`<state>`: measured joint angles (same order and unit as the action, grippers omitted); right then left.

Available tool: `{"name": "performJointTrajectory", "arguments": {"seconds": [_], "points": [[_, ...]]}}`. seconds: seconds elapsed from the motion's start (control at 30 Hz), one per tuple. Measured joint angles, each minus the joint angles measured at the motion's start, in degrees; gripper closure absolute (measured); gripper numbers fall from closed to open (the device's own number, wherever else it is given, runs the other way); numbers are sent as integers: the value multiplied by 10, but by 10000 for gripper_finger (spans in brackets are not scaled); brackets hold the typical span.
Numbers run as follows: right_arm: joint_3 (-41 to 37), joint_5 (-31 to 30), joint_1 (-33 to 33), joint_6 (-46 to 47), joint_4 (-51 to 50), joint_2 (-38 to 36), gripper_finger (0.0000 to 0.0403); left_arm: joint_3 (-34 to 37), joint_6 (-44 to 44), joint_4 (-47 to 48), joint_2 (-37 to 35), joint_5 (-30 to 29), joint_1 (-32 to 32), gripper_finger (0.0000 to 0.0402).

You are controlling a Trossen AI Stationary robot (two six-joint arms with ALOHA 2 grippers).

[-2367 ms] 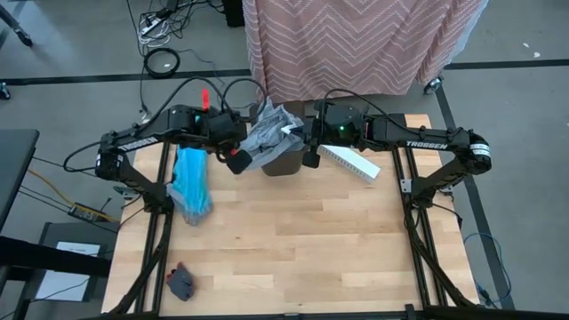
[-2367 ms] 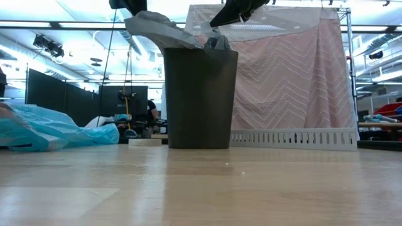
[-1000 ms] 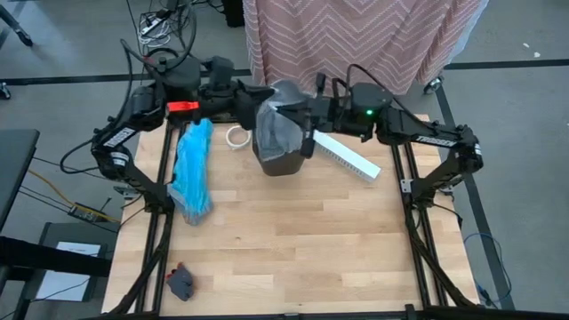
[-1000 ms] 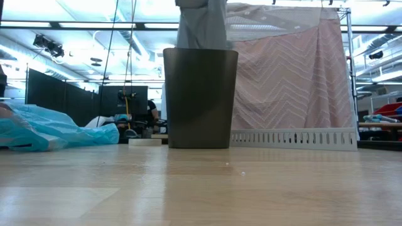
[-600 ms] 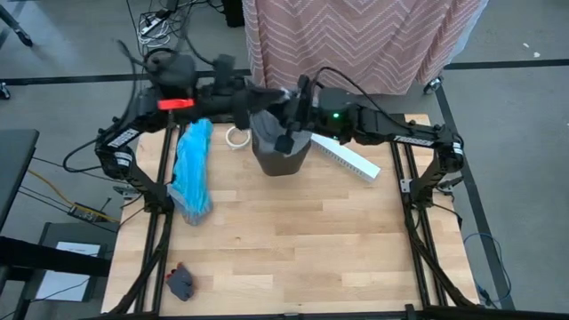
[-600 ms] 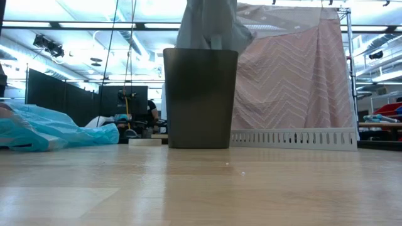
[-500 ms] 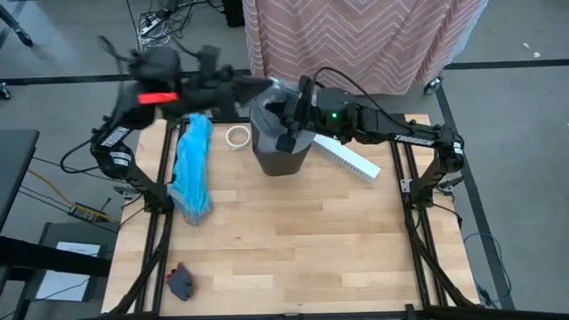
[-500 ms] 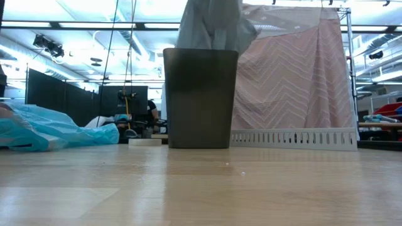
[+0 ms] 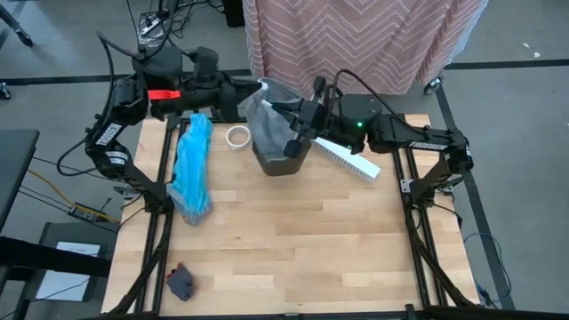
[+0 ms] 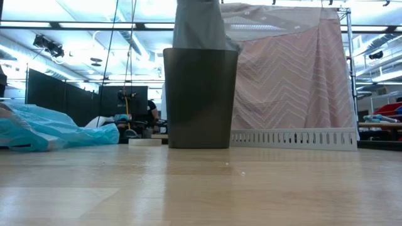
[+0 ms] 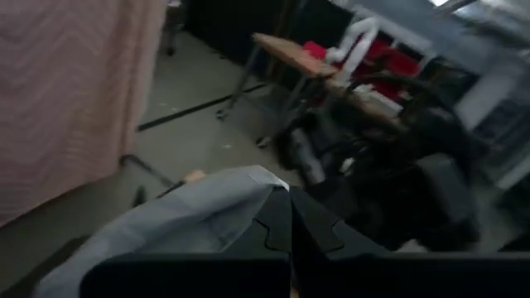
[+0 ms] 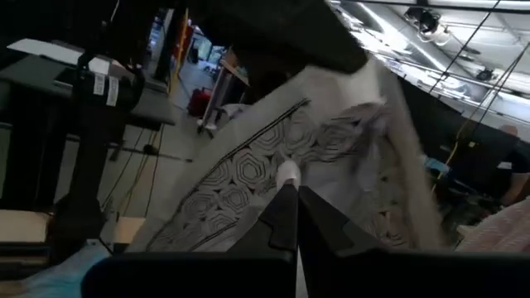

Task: Place trash/remove bag and relplace
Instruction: Remove the trash bag from the trash bin

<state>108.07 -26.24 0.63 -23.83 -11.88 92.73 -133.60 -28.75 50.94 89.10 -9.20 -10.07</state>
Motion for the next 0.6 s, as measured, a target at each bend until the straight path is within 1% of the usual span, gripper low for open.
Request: {"name": "performJointTrajectory", "arguments": {"seconds": [0.07,0.13,0.2,0.23,0.5,0.6], "points": [[0,-7,-3,0,8,4,403,0,-13,-9,5,20,4,401],[0,-36,-4,-5,11,8,403,0,-17,8,11,27,7,401],[-1,-45,-4,-18,16,9,403,0,-17,41,13,28,8,401],[-1,-46,-4,-21,23,9,403,0,-17,52,14,25,8,401],[-1,-43,-2,-34,29,7,403,0,-8,41,23,20,17,401],[-1,-31,-7,-34,31,7,403,0,-2,13,38,31,16,401]]}}
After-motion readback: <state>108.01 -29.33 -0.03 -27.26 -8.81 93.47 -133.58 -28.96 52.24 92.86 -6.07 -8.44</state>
